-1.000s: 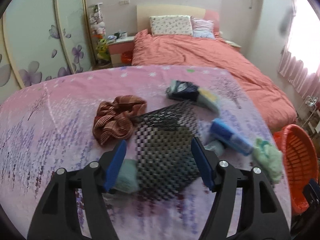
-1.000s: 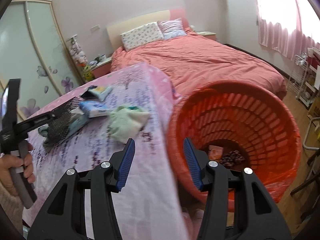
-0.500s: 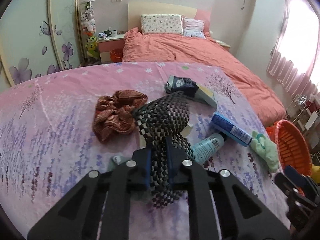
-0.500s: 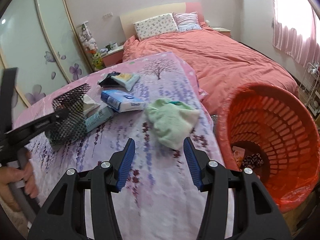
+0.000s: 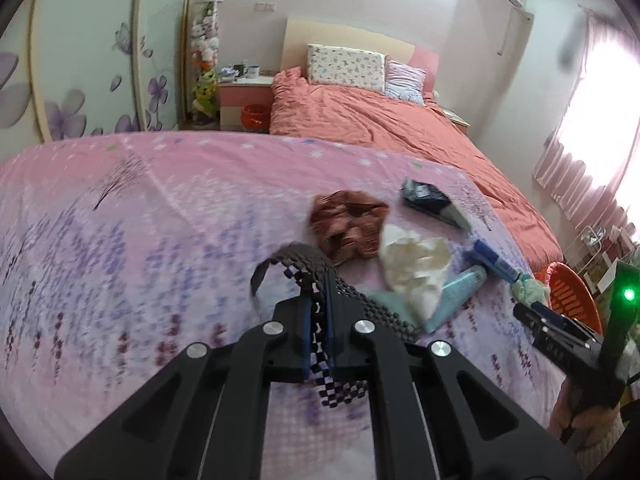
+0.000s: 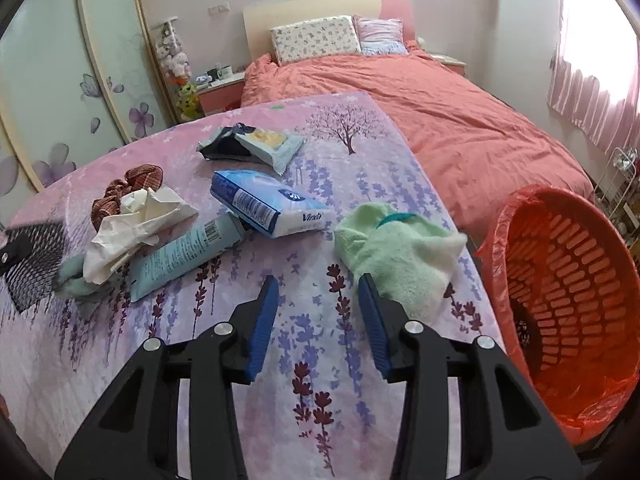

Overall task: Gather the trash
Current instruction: 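Grasp the black mesh pad with the left tool while the right tool reaches the green cloth, then lift the black mesh pad with the left tool while the right tool grasps the green cloth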

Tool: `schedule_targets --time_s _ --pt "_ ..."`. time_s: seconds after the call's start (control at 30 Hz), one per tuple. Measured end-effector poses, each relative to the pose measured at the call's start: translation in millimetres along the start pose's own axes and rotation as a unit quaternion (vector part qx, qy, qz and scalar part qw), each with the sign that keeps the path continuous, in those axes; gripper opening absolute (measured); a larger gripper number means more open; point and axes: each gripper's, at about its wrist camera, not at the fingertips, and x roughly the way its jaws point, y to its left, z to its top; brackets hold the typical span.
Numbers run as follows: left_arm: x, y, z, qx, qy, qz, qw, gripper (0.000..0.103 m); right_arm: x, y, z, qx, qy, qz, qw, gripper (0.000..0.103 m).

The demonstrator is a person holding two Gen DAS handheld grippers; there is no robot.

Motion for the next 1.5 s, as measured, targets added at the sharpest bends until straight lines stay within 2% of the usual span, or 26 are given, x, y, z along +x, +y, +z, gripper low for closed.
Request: schedule_targets --time_s 0.3,0.43,0.53,0.63,0.7,0.73,0.83,0.97,1.0,1.03,1.13,1.17,1.2,1.23,1.43,1.47,1.5 --pt "11.4 48.3 -21.3 -0.039 0.031 0.000 0.9987 0.009 3.9 -4.6 -2.8 0.010 0.008 0.006 1.000 0.041" --pt "22.5 54.9 -27.6 -0.051 0.048 0.007 0.9975 0.024 4.5 -6.5 -2.4 0.019 0.009 0.013 1.000 0.041" --pt "28.3 55.7 -32.2 -0.051 0.056 0.012 0.9971 0.025 6.4 -7.1 -0.6 0.021 0.009 0.013 1.000 0.041" --pt "32.3 53.4 -34.5 -0.045 0.058 0.018 0.9972 0.026 8.3 -8.0 1.1 0.020 0.011 0.006 1.000 0.032" --pt "32.0 51.1 -36.1 -0.039 0.057 0.021 0.9974 0.027 10.7 -11.8 2.4 0.025 0.015 0.010 1.000 0.008" --pt "32.1 49.4 -36.4 -0.035 0.056 0.023 0.9975 0.028 12.5 -15.0 2.8 0.030 0.019 0.016 0.999 0.002" --pt "32.2 46.6 -37.5 -0.027 0.054 0.027 0.9978 0.029 8.1 -19.7 -0.9 0.037 0.016 0.035 0.999 0.001" --pt "31.8 42.8 -39.7 -0.013 0.047 0.035 0.9982 0.031 -9.8 -14.0 -9.7 0.027 0.011 0.102 0.994 0.000" --pt "31.8 42.1 -39.6 -0.011 0.047 0.035 0.9982 0.032 -15.5 -10.5 -10.4 0.021 0.003 0.102 0.995 0.000" --pt "32.0 42.5 -38.9 -0.011 0.047 0.034 0.9982 0.032 -22.8 -7.1 -9.6 0.009 -0.016 0.085 0.996 0.000" --pt "32.1 43.2 -38.3 -0.012 0.047 0.034 0.9982 0.032 -24.5 -8.3 0.8 0.003 -0.039 0.029 0.999 0.006" --pt "32.1 43.3 -38.3 -0.013 0.047 0.034 0.9982 0.032 -22.4 -11.2 4.2 0.007 -0.039 0.015 0.999 0.022" --pt "32.2 43.6 -38.2 -0.013 0.047 0.034 0.9982 0.032 -20.4 -14.2 6.8 0.011 -0.042 0.004 0.999 0.043" --pt "32.2 43.4 -38.2 -0.013 0.047 0.034 0.9982 0.032 -16.3 -17.8 10.4 0.014 -0.046 -0.015 0.999 0.050" --pt "34.1 41.4 -38.5 -0.010 0.048 0.038 0.9981 0.032 18.8 -22.5 16.3 -0.008 -0.001 -0.068 0.998 0.050" --pt "34.2 41.4 -38.5 -0.010 0.048 0.039 0.9980 0.032 24.2 -24.0 16.8 -0.014 0.011 -0.073 0.997 0.050" --pt "34.4 41.6 -38.5 -0.010 0.048 0.039 0.9980 0.032 27.7 -23.2 16.1 -0.018 0.020 -0.074 0.997 0.044"
